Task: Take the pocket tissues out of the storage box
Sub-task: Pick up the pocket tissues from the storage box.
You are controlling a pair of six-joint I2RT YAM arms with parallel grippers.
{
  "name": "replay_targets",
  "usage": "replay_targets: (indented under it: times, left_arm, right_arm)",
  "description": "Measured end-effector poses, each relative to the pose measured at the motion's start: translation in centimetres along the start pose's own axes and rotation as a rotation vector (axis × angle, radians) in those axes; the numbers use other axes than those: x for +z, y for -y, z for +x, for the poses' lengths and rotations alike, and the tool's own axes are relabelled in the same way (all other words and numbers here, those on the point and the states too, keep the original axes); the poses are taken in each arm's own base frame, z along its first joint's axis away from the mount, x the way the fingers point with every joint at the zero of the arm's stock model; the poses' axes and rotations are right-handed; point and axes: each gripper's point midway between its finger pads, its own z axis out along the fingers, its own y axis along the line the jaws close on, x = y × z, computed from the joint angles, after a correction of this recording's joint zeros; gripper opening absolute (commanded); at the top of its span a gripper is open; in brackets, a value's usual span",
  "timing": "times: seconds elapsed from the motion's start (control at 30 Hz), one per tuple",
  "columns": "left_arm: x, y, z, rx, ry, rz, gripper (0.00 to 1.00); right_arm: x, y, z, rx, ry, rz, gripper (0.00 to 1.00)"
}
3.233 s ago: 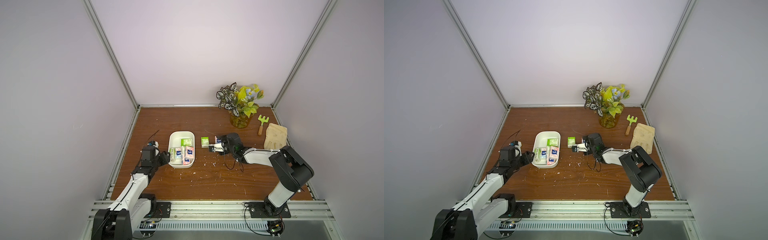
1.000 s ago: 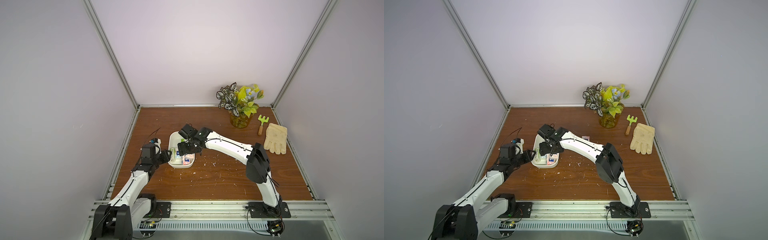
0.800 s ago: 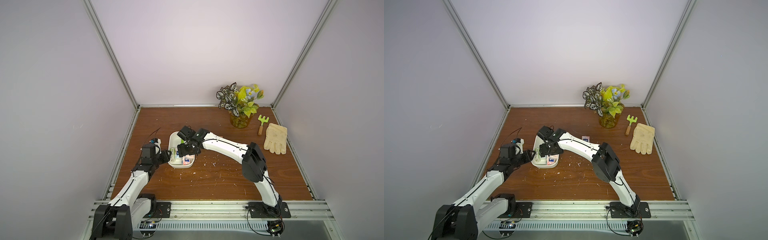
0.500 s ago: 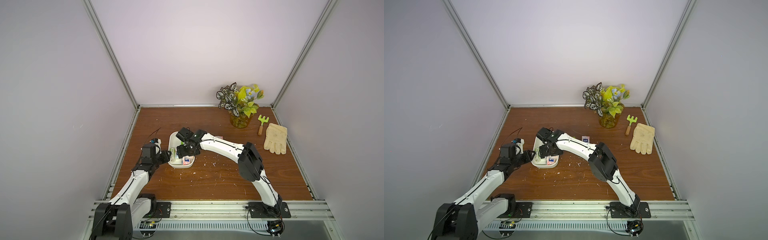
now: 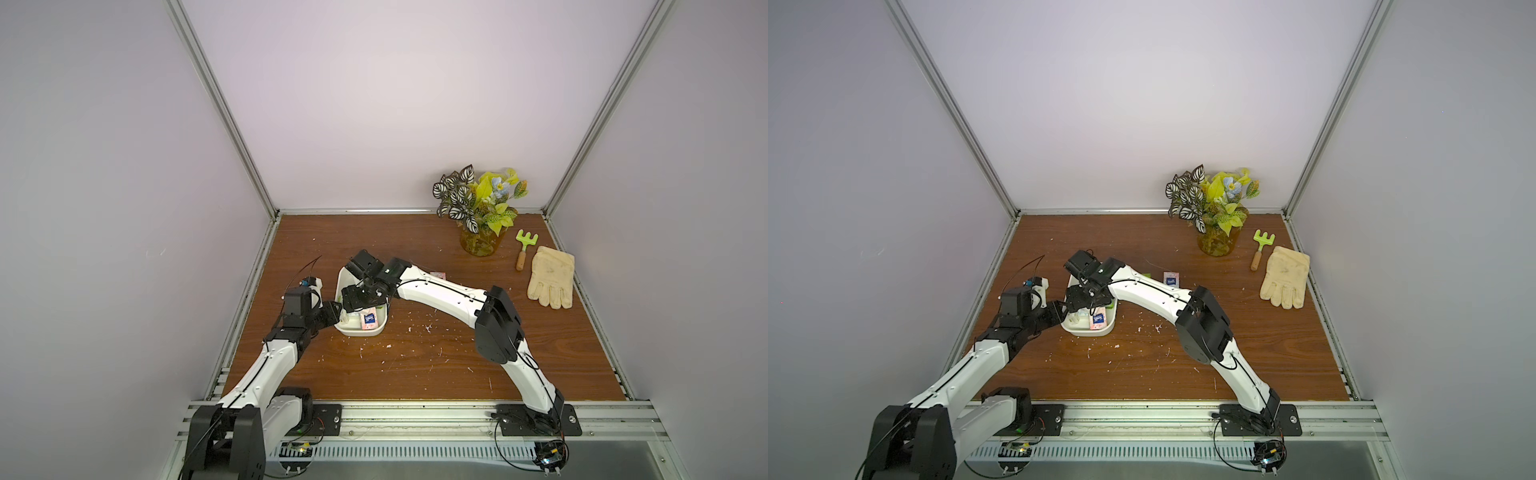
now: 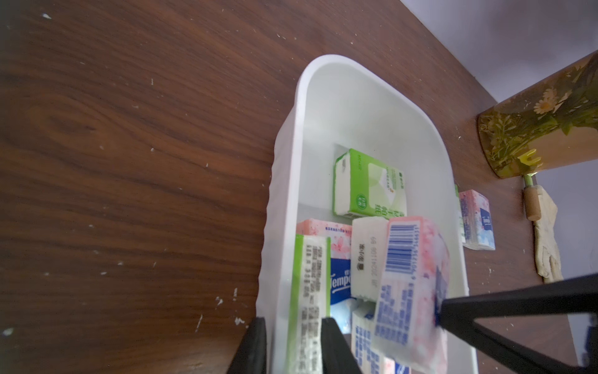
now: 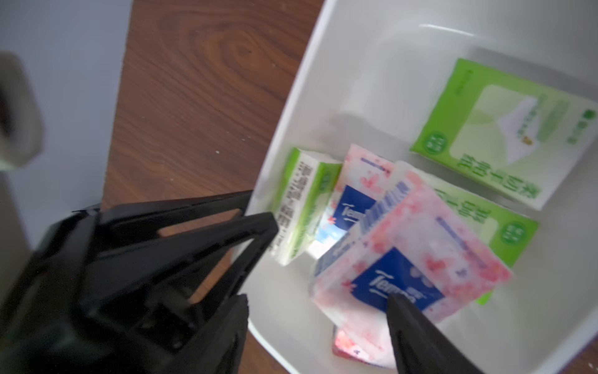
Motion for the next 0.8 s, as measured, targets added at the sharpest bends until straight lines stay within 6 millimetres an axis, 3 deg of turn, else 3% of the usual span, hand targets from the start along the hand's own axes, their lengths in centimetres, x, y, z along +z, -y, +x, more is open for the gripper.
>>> replay_targets:
  times: [0.2, 0.47, 0.67, 0.8]
  left_arm:
    - [0.0, 0.0, 0.1, -0.001, -0.001, -0.001, 0.25]
    - [0.0, 0.0, 0.1, -0.001, -0.001, -0.001, 0.25]
    - [0.0, 0.0, 0.1, -0.001, -0.001, 0.0, 0.25]
    - [0.0, 0.0, 0.1, -0.001, -0.001, 0.0, 0.25]
  right_arm:
    - [-1.4, -0.8, -1.7, -0.033, 0.051, 0.019, 0.78]
    - [-3.0, 0.7, -2.5, -0.173, 0.067, 0.115, 0.87]
    - [-3.0, 2.3, -1.7, -0.507, 0.003, 0.18, 0.93]
    - [-2.4, 4.3, 0.3, -0.769, -0.088, 0.178, 0.94]
